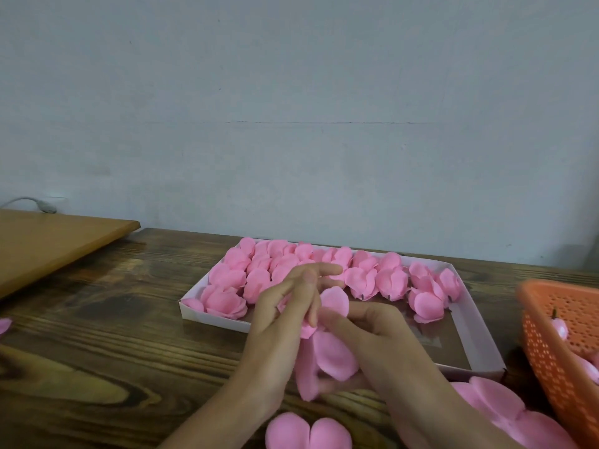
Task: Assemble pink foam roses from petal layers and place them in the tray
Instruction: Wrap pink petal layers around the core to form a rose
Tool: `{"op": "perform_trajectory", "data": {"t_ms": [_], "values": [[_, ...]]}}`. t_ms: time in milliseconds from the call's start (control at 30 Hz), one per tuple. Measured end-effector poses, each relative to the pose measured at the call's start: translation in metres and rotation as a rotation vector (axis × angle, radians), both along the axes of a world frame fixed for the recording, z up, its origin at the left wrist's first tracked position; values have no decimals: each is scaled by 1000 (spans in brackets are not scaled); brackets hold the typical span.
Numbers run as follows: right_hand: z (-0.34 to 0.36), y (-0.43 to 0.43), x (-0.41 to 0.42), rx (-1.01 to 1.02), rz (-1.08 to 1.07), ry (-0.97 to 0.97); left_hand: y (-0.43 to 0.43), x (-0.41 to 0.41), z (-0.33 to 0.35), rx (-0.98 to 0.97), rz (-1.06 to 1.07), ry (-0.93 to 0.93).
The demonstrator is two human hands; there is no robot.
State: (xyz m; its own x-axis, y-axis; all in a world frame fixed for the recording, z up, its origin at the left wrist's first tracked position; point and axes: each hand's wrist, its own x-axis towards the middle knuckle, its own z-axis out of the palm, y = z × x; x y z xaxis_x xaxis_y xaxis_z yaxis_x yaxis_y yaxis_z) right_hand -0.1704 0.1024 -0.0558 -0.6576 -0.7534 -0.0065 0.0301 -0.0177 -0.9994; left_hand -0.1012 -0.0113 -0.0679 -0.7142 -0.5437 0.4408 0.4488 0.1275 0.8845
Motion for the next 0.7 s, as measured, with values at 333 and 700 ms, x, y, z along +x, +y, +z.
{"op": "perform_trajectory", "data": {"t_ms": [333, 700], "values": [[4, 0, 1, -10, -19, 37, 1, -1, -3, -101, -9, 50], [-7, -3, 2, -93, 21, 560, -5, -3, -5, -24, -6, 120]]}}
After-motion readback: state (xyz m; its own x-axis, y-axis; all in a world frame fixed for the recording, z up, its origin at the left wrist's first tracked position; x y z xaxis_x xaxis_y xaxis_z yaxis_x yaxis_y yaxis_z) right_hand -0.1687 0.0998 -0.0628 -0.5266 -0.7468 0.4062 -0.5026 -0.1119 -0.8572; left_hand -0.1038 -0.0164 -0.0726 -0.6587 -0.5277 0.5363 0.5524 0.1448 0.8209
